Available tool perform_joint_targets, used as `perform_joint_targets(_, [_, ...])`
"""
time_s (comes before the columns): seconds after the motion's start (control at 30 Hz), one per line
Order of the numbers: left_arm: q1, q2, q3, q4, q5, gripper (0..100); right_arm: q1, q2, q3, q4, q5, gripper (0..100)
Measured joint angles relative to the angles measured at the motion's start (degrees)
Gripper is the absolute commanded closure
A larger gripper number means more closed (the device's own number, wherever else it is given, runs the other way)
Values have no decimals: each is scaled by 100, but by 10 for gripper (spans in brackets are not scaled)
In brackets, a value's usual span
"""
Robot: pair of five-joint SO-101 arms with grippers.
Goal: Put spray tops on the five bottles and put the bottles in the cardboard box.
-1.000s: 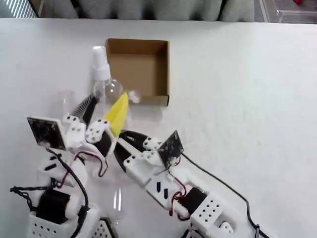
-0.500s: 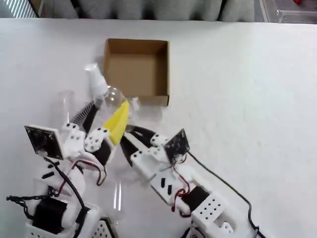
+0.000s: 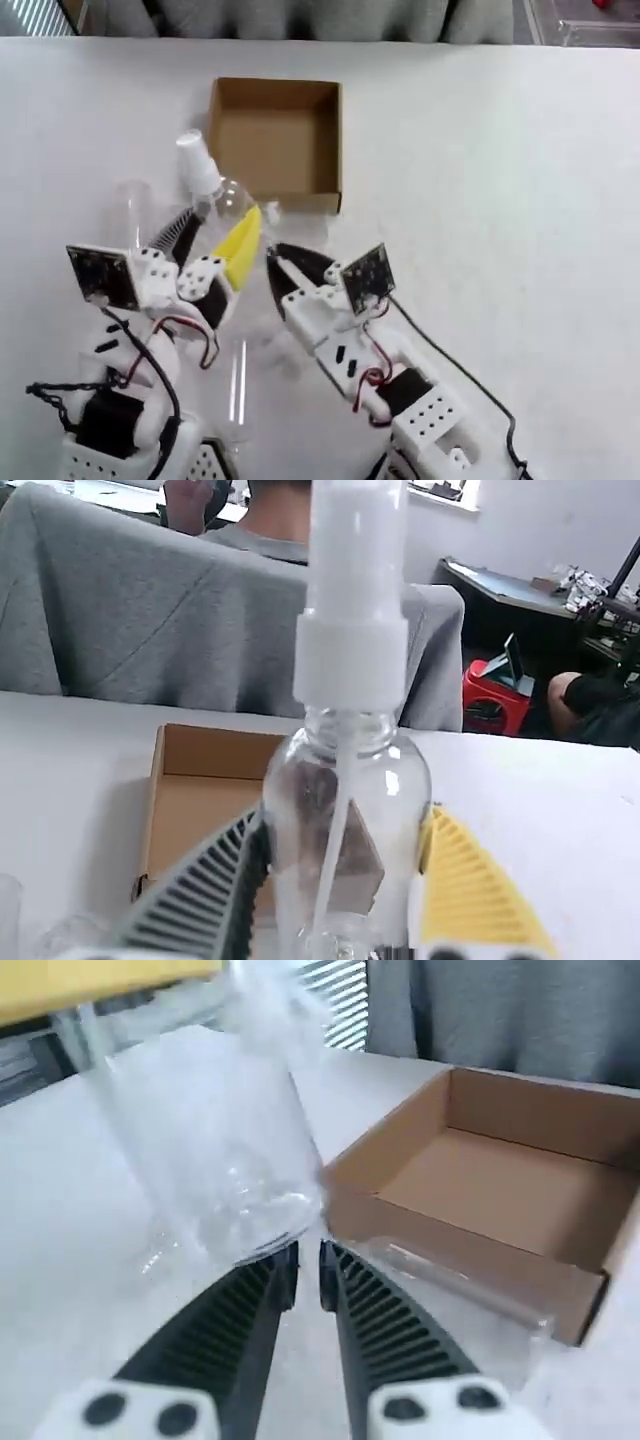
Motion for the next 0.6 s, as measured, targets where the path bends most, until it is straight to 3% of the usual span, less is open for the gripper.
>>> perform_joint_targets(0.23, [-492,123,18,-422,-9,979,1248,0,-1380,2840,730,981])
perform_joint_targets(0.37, [-580,598,-413,-440,-18,979,1626,0,-1538,3200,765,981])
perform_joint_targets(0.6, [-589,2901,-1582,-448,-18,978,1837,0,-1538,3200,765,981])
